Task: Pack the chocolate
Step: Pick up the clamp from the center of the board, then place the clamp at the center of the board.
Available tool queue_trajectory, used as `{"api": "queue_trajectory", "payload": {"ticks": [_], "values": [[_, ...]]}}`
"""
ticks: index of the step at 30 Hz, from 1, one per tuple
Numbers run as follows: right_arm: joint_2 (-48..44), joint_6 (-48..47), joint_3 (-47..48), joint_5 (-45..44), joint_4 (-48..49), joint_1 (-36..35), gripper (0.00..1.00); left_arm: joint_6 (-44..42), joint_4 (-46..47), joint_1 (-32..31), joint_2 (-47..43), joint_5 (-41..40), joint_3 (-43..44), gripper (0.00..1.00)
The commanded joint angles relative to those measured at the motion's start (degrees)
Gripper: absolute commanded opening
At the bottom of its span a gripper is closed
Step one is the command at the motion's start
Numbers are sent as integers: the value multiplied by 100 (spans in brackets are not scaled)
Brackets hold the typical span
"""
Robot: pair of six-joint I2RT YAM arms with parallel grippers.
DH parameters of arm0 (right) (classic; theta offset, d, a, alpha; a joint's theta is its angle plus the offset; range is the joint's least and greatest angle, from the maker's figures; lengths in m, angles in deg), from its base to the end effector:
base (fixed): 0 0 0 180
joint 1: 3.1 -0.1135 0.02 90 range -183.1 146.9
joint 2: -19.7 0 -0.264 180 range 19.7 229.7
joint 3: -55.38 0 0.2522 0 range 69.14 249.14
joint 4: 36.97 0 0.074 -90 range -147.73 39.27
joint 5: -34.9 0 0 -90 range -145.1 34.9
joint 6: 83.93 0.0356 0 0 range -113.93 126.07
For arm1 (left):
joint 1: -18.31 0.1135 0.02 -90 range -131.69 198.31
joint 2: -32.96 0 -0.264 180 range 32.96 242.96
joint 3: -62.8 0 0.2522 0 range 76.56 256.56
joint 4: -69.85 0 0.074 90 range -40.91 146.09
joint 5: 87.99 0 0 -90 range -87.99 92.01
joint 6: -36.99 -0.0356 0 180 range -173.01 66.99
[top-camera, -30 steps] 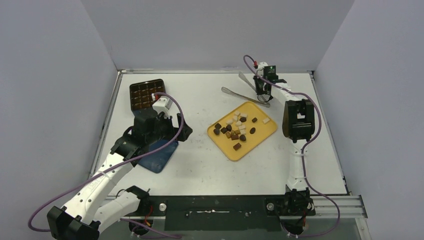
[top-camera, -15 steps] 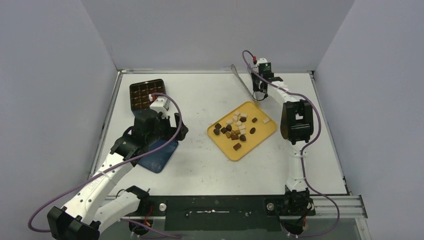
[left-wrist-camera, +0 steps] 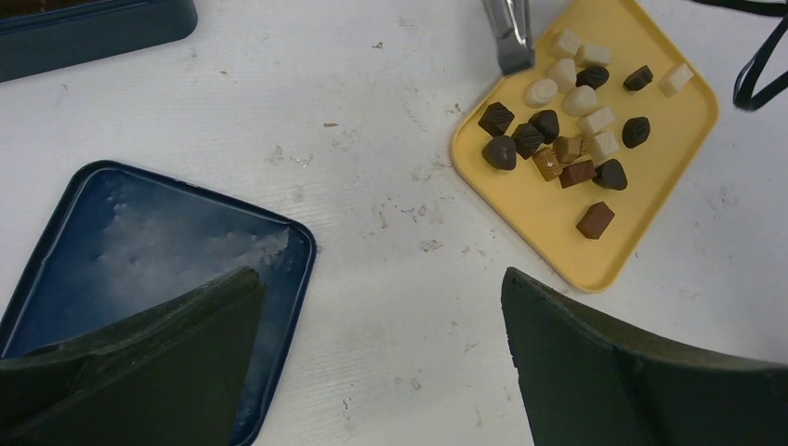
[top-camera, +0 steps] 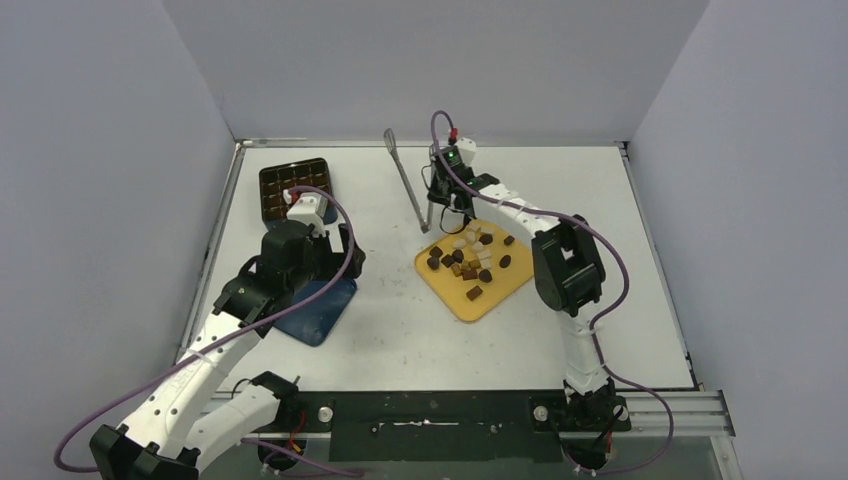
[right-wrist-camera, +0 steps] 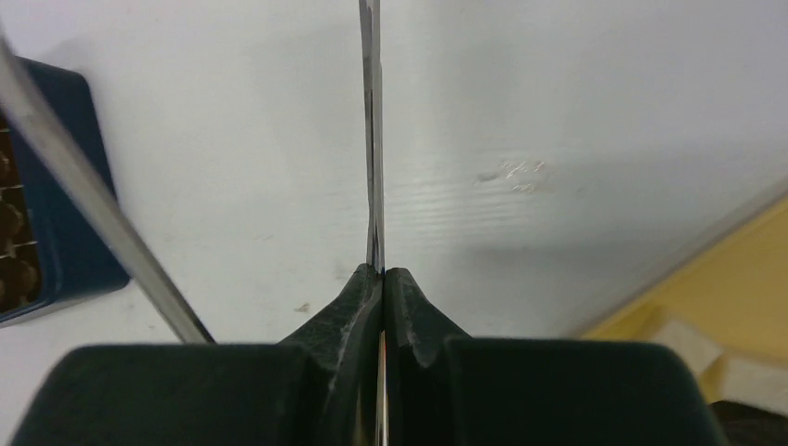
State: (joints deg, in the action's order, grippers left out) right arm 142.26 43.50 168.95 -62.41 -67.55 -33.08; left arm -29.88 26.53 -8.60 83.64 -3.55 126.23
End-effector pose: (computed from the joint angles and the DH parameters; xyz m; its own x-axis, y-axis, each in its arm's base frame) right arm 0.4314 0.2436 0.2270 -0.6878 0.2992 -0.6614 0.0093 0.9146 0.4042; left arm 0.1736 -0.0842 0.3177 -0.5648 -0.1518 -0.8112 0.1677 0.9413 -0.2929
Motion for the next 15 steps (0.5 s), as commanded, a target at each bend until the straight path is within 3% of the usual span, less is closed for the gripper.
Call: {"api": "queue_trajectory", "payload": {"ticks": [1,10,15], "values": [[-37,1586,-29,-514,53,-358,0,24,8,25,-175,-315,276,97],[95,2924,-359,-1089,-90,-941,0,24,19,42,-260,-402,243,97],[230,3224,-396,-1128,-181,-1096,0,16,15,72,-274,-532,228,97]]}}
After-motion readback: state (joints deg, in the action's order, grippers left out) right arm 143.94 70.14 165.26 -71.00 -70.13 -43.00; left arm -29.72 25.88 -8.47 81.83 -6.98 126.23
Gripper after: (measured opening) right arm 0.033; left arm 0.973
